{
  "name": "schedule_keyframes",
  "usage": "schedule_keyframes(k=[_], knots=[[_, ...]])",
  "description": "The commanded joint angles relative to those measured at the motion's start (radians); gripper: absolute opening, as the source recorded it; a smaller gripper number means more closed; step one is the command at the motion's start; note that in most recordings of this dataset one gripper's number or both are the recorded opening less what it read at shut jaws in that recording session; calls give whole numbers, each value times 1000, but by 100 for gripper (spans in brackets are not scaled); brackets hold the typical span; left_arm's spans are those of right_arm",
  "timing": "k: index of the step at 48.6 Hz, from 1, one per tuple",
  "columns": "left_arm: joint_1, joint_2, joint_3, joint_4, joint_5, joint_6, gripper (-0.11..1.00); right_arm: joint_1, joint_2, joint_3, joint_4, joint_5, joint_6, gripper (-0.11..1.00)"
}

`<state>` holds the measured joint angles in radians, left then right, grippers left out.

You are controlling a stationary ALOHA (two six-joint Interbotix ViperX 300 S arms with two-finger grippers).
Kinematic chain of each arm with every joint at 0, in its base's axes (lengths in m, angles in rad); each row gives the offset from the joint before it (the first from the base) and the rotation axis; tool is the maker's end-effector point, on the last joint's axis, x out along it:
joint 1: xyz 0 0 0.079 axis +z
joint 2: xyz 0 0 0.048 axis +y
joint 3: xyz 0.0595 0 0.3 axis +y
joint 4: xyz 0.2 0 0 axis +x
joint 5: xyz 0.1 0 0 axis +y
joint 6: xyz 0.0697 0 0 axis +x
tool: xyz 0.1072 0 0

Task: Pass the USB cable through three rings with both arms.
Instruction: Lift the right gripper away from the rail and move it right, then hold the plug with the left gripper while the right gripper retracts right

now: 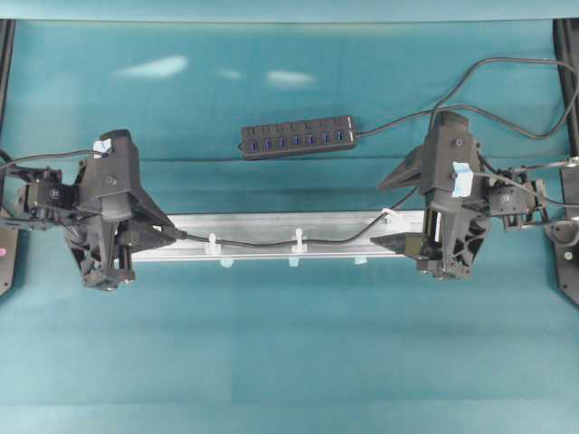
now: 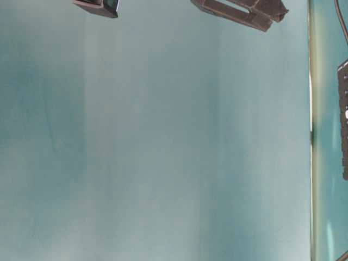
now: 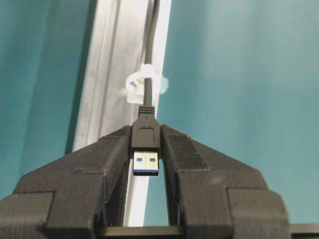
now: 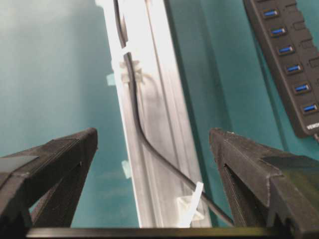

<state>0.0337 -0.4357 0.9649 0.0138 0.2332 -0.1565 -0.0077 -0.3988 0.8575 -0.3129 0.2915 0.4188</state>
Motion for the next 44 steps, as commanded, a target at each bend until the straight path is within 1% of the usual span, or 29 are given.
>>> schedule_keyframes(k=[1,13,28,44], knots=[[2,-12,-31,2,-6,5,22,-2,-14,-9,2,-6,14,90],[2,-9,-43,3,-6,66,22,-3,-12,-9,2,-8,14,90],[2,-14,-44,3,-6,77,22,-3,0,-12,2,-55,14,90],[2,-14,-51,2,-3,81,22,-6,2,-12,2,-58,14,90]])
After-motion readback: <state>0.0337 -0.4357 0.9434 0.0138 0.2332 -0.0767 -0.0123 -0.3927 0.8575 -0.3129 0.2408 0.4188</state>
